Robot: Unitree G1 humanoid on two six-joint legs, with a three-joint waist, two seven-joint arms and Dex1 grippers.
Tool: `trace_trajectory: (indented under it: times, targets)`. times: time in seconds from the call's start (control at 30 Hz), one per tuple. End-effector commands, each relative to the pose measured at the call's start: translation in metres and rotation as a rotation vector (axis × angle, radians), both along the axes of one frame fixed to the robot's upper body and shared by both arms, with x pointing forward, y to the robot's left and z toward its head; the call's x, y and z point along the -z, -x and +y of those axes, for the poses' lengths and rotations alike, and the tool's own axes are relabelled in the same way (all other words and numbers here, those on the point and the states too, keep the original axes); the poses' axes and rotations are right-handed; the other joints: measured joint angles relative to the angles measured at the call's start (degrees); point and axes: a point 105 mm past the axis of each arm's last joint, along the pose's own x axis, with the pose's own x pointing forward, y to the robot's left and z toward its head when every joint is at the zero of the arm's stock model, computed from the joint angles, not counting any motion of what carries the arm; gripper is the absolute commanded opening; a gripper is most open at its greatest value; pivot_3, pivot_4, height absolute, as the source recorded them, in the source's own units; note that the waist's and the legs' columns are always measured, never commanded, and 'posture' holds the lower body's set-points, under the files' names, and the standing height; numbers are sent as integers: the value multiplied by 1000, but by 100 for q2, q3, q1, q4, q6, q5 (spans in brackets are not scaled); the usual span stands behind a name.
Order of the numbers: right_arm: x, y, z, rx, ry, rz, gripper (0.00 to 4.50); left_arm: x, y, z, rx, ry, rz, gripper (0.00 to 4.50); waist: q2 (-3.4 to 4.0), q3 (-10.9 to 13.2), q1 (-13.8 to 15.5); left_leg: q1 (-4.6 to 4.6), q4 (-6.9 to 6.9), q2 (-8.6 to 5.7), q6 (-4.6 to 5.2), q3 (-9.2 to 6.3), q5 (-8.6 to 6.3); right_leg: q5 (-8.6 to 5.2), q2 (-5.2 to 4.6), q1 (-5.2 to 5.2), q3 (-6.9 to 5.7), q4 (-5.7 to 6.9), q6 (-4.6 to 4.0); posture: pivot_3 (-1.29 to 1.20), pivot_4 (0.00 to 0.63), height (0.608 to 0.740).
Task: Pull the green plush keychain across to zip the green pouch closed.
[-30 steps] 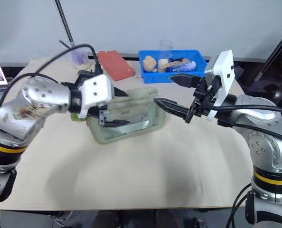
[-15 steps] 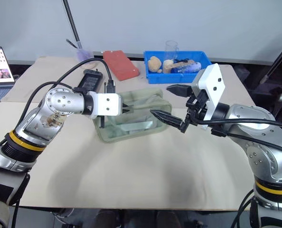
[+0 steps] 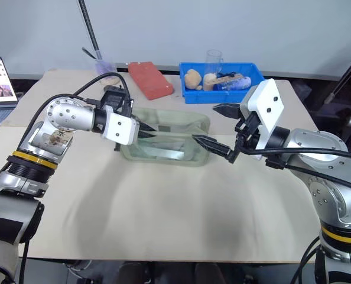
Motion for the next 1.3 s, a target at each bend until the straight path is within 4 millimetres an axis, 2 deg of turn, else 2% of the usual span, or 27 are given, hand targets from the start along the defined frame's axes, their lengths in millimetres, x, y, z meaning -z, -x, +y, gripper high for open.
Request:
trace_trajectory:
  times: [0.03, 0.27, 0.47, 0.6, 0.67, 0.7, 0.73, 0.8, 0.9, 0.93, 1.07, 1.2, 1.3]
  targets:
    - [-9, 8, 2, -21, 9, -45, 4500, -22, 7, -2, 8, 69, -22, 28, 0, 0, -11, 0, 1, 0, 0, 0, 0, 0, 0, 0, 0, 0, 0, 0, 150, 740]
    - [-4, 9, 1, -31, 16, -28, 4500, -27, 20, -5, -5, 92, 4, 28, 0, 0, -18, 1, 1, 1, 0, -2, 0, 1, 2, 0, 0, 4, 2, 0, 150, 740]
    - [-1, 13, 4, -64, 34, -3, 4500, -7, 23, 0, -23, 52, 26, 28, 1, 0, -21, 6, 1, 1, 0, -2, 0, 1, 2, 0, 0, 8, 2, 0, 150, 740]
    - [2, 14, 0, -63, 54, 8, 4500, -1, 28, -2, -5, 59, 30, 28, 1, -1, -20, 5, 4, 1, 0, -2, 0, 1, 2, 2, 0, 7, 1, 0, 150, 740]
    - [4, 13, -3, -52, 67, 11, 4500, -1, 32, -4, 11, 73, 45, 821, 1, -1, -20, 5, 4, 1, 0, -2, 0, 1, 2, 3, 0, 7, 1, 0, 150, 740]
    - [7, 13, -4, -45, 86, 13, 4500, -5, 36, -5, 21, 89, 65, 965, 1, -1, -20, 5, 4, 1, 0, -2, 0, 1, 2, 2, 0, 7, 1, 0, 150, 740]
    - [11, 12, -6, -39, 103, 16, 4500, -9, 39, -7, 34, 110, 89, 1688, 1, -1, -20, 6, 5, 2, 0, -2, 0, 1, 2, 3, 0, 8, 0, 0, 150, 740]
    - [18, 10, -7, -27, 137, 17, 4500, -18, 48, -10, 64, 149, 150, 2368, 1, -1, -19, 5, 5, 2, 0, -3, 0, 1, 3, 3, 0, 8, 0, 0, 150, 740]
    - [26, 6, -8, -25, 169, 21, 4500, -39, 67, -18, 142, 266, 306, 3812, 0, -1, -22, 5, 8, 2, 0, -2, 0, 1, 2, 2, 0, 8, 2, 0, 150, 740]
    - [28, 4, -9, -22, 175, 22, 4500, -45, 74, -20, 167, 298, 366, 4417, 0, -1, -23, 5, 10, 2, 0, -3, 0, 1, 3, 2, 0, 10, 2, 0, 150, 740]
    - [33, -7, -12, -4, 182, 17, 4500, -57, 97, -21, 233, 314, 549, 4473, 1, -1, -28, 7, 15, 1, 0, -5, 0, -11, 4, 3, 0, 14, 22, 0, 150, 740]
    - [37, -13, -11, -21, 186, 22, 4500, -57, 100, -20, 223, 289, 561, 4473, 1, -1, -26, 11, 14, 2, 1, -7, 1, -12, 7, 4, 0, 17, 21, 0, 150, 740]
    - [41, -17, -11, -33, 193, 25, 3603, -55, 96, -16, 185, 295, 551, 4500, 1, -1, -26, 11, 16, 2, 0, -7, 1, -19, 8, 6, 0, 17, 6, 0, 150, 740]
